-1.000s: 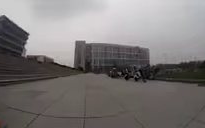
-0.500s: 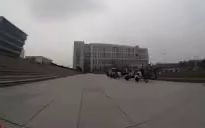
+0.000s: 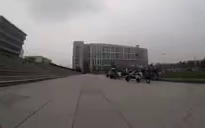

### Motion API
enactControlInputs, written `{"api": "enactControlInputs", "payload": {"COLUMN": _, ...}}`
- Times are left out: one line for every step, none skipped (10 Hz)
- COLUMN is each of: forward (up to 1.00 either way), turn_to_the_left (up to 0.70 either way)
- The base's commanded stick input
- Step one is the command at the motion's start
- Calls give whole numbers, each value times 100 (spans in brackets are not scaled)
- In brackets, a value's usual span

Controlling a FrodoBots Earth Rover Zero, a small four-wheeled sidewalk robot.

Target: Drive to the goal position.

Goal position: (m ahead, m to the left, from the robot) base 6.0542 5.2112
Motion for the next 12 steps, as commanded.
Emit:
{"api": "enactControlInputs", "payload": {"forward": 33, "turn_to_the_left": 37}}
{"api": "enactControlInputs", "payload": {"forward": 2, "turn_to_the_left": 68}}
{"api": "enactControlInputs", "payload": {"forward": 13, "turn_to_the_left": 63}}
{"api": "enactControlInputs", "payload": {"forward": 28, "turn_to_the_left": 56}}
{"api": "enactControlInputs", "payload": {"forward": 43, "turn_to_the_left": 49}}
{"api": "enactControlInputs", "payload": {"forward": 57, "turn_to_the_left": 41}}
{"api": "enactControlInputs", "payload": {"forward": 70, "turn_to_the_left": 35}}
{"api": "enactControlInputs", "payload": {"forward": 70, "turn_to_the_left": 35}}
{"api": "enactControlInputs", "payload": {"forward": 70, "turn_to_the_left": 35}}
{"api": "enactControlInputs", "payload": {"forward": 70, "turn_to_the_left": 35}}
{"api": "enactControlInputs", "payload": {"forward": 70, "turn_to_the_left": 35}}
{"api": "enactControlInputs", "payload": {"forward": 70, "turn_to_the_left": 35}}
